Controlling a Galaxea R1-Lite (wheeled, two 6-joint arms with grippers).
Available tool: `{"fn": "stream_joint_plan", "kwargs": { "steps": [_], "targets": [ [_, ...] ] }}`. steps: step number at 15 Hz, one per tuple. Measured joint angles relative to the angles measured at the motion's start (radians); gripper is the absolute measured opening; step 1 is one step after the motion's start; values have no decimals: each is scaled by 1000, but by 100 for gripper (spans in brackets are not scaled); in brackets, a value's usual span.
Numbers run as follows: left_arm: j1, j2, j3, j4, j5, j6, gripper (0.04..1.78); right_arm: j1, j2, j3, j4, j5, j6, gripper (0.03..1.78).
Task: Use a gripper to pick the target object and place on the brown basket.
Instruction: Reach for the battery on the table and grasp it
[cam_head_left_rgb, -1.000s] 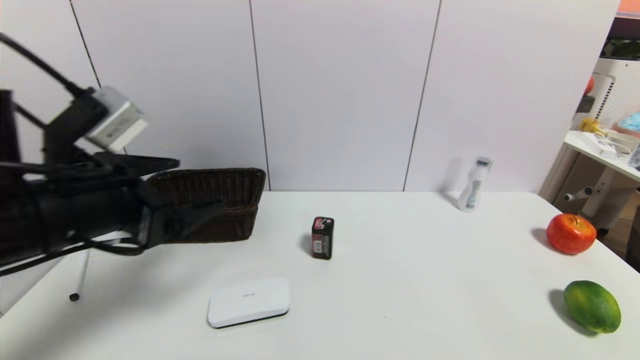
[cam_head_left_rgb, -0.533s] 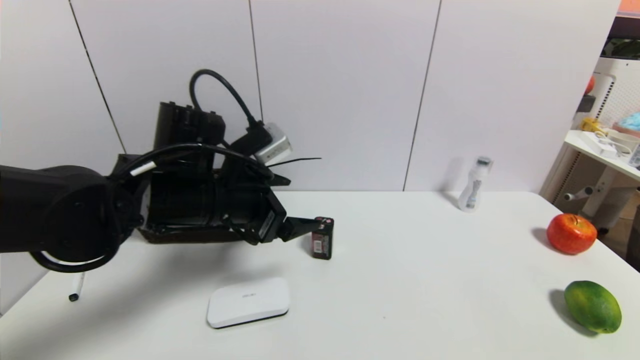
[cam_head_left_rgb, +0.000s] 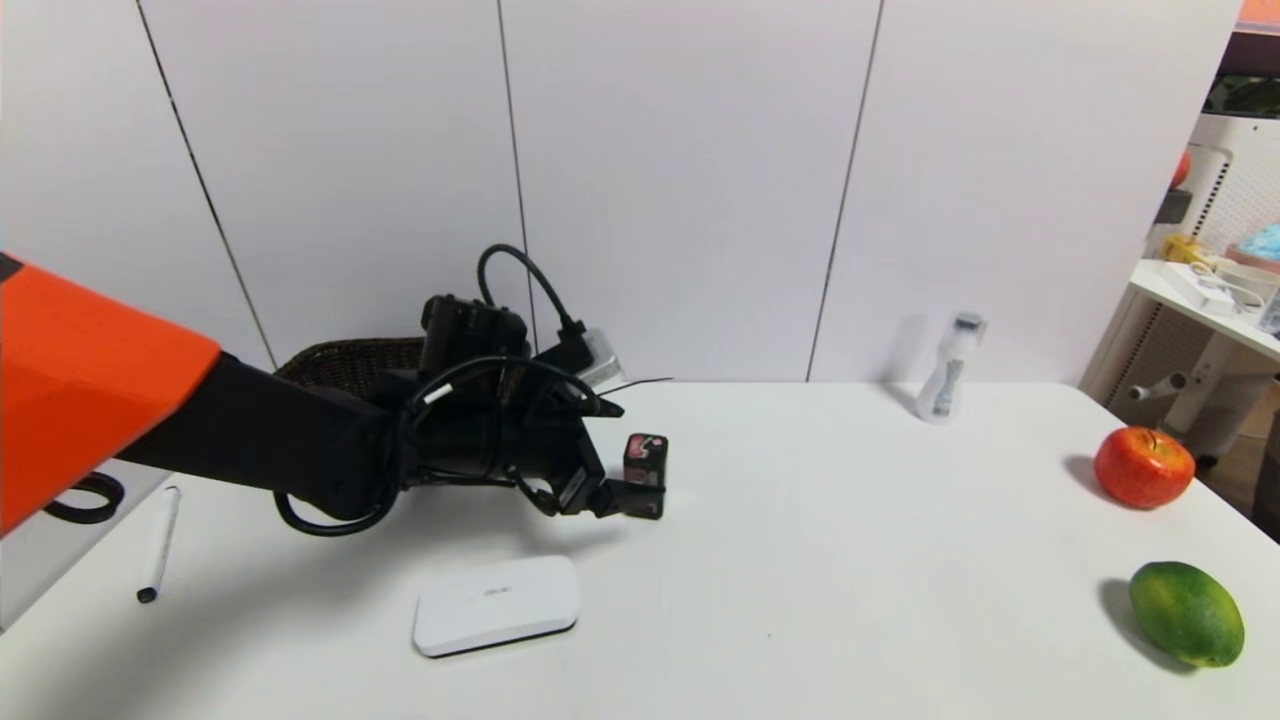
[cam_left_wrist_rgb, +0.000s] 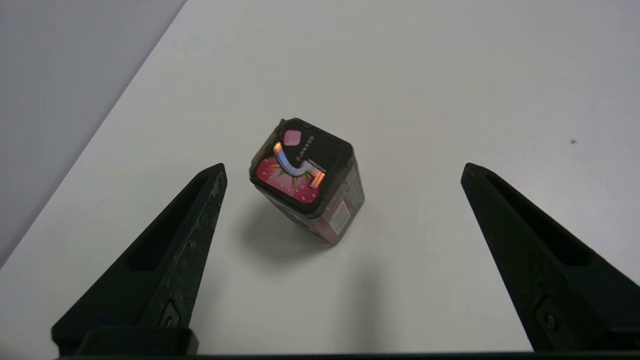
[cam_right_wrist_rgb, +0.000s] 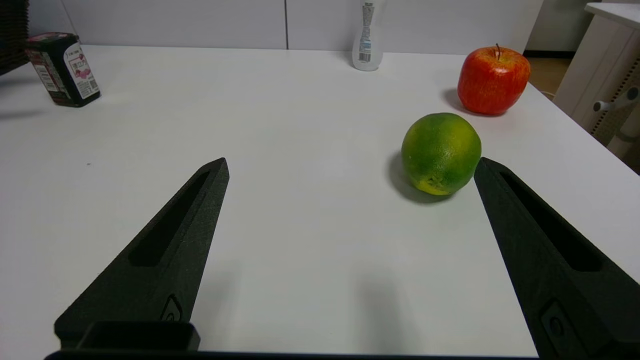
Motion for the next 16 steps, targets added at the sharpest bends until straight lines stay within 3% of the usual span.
{"fn": "stream_joint_plan", "kwargs": {
  "steps": [7, 14, 16],
  "targets": [
    [36, 145, -39, -87, -113, 2, 169, 0, 0, 0, 0, 0, 0, 169],
    [34, 272, -184, -94, -118, 0, 169, 0, 0, 0, 0, 1, 1, 169],
    [33, 303, -201, -95, -119, 0, 136, 0, 0, 0, 0, 0, 0, 169]
  ]
}}
